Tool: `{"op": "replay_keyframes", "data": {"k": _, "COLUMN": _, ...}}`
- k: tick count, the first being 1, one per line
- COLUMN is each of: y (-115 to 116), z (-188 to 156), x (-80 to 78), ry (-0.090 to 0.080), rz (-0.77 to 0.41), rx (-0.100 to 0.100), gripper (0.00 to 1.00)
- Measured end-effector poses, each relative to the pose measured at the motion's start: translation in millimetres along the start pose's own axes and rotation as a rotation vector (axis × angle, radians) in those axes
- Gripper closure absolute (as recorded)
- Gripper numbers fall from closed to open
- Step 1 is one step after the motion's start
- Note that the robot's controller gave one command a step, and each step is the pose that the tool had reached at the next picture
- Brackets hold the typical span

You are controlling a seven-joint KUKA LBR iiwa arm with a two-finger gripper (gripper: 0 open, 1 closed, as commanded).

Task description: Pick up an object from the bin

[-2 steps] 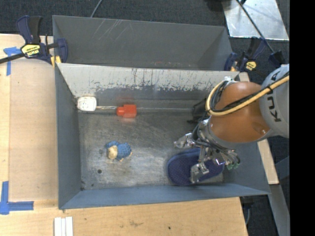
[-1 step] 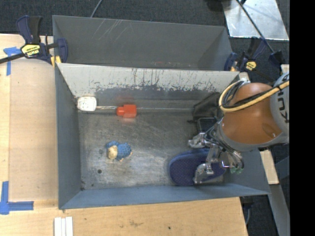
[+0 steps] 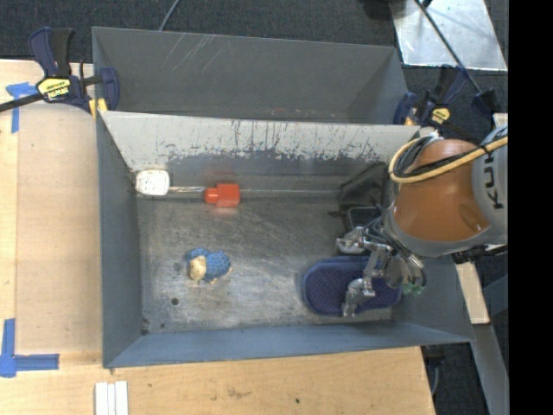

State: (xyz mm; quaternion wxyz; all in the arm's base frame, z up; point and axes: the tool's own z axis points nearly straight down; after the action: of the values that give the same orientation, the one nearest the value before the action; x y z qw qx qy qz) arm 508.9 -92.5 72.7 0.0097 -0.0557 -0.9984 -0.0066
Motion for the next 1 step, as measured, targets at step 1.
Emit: {"op": "replay_keyframes", "data": {"k": 1, "y": 3.2, "z": -2.3, "x": 1.7, "ry": -0.005, "rz": -0.004, "rx": 0.006, "gripper": 0.0}}
